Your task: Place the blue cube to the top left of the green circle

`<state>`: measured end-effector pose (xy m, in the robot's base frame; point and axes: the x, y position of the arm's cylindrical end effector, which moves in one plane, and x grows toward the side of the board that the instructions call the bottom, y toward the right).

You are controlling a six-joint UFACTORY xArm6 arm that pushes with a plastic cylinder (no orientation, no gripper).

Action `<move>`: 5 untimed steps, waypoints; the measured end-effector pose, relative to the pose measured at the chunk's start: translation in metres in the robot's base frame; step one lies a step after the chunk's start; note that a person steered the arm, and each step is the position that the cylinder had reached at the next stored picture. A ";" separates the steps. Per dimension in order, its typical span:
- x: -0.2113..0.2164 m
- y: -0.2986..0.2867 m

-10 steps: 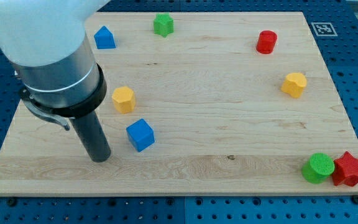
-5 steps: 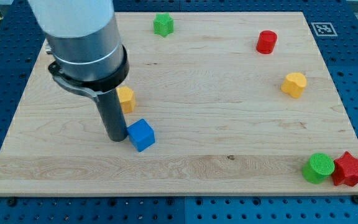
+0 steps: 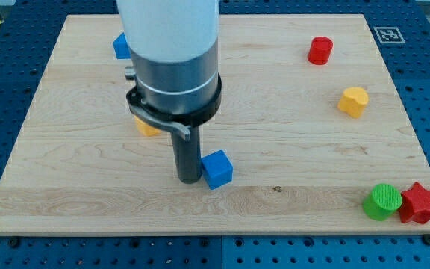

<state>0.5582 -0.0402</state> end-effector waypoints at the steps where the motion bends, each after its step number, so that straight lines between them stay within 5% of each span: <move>1: 0.003 0.000; 5: -0.007 0.040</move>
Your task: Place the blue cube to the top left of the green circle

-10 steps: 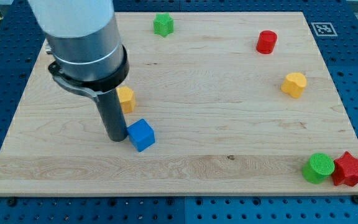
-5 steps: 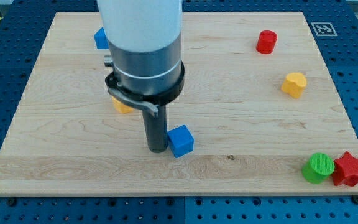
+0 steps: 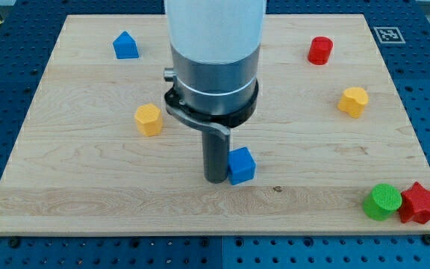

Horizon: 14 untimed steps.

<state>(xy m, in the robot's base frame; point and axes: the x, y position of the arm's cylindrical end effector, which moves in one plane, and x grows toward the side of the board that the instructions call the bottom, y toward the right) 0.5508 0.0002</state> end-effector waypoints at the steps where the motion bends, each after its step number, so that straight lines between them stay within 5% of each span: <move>1: -0.005 0.011; 9: -0.038 0.060; 12: 0.005 0.077; 14: -0.011 0.095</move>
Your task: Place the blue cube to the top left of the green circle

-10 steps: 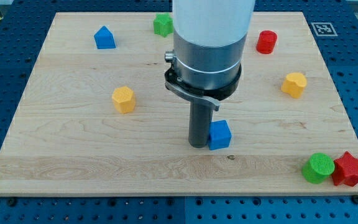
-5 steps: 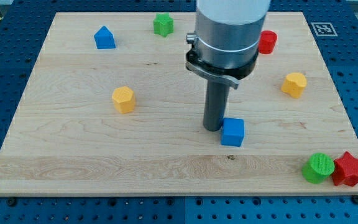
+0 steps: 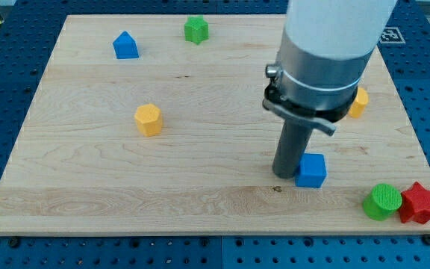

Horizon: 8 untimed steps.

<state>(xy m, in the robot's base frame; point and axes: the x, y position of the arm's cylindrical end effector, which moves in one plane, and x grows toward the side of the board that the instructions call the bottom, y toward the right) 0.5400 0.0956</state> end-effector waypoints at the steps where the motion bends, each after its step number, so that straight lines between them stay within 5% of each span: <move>1: -0.008 0.013; 8: 0.009 0.033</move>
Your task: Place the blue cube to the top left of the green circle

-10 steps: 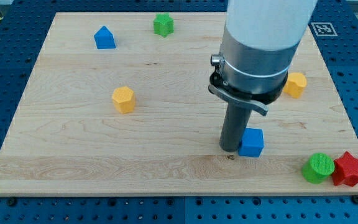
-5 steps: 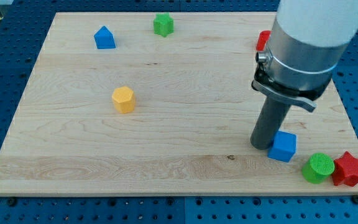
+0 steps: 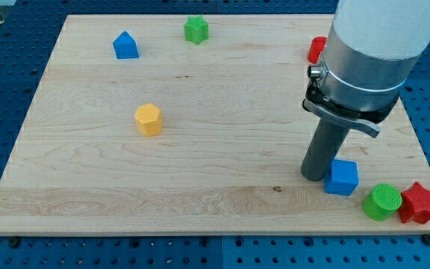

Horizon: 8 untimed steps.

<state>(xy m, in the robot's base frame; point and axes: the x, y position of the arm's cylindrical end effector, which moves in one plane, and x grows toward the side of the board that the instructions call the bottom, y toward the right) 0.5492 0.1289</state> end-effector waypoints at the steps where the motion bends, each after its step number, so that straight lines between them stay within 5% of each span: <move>1: 0.000 0.001; 8: 0.019 -0.011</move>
